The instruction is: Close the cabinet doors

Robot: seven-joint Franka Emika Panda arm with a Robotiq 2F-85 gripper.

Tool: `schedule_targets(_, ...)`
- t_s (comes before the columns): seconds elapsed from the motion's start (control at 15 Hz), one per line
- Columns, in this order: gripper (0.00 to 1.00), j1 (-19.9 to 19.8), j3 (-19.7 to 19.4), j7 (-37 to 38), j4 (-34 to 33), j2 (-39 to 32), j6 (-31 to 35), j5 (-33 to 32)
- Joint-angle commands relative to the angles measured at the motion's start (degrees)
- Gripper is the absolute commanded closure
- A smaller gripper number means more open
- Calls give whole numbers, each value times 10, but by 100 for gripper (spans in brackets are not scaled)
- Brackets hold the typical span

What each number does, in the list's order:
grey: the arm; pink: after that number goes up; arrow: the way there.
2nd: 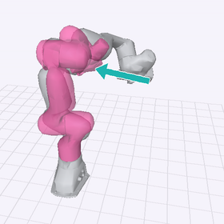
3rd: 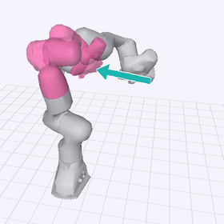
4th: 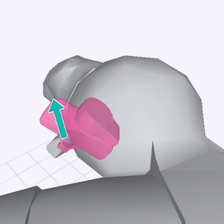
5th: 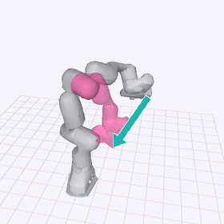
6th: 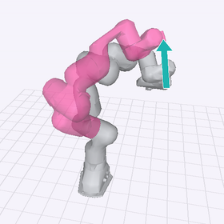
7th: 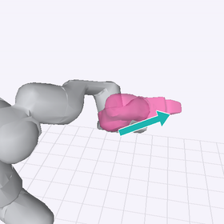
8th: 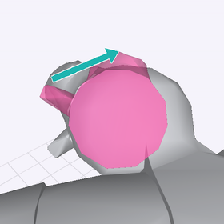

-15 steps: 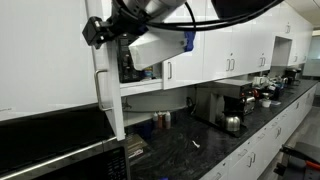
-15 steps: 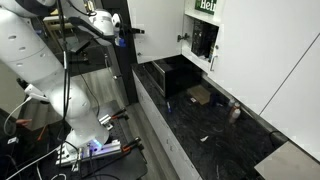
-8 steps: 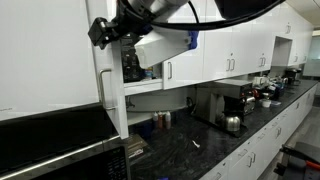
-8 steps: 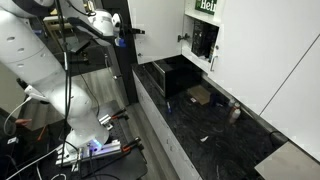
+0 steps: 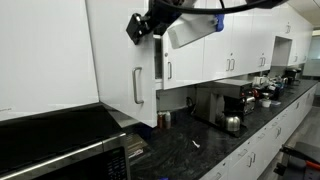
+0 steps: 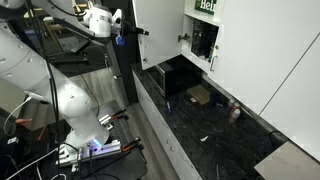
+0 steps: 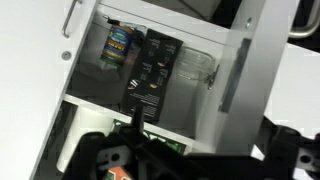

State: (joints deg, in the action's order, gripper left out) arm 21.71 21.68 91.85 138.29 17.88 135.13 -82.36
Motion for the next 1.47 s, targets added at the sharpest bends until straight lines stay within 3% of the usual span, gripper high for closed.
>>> schedule_targets(0.0, 0, -4, -33, -62, 28, 59, -2, 43)
schedule_targets(0.6, 0, -35, -84, -117, 35, 104, -21, 64)
schedule_targets(1.4, 0, -112, -132, -104, -11, 46, -69, 53)
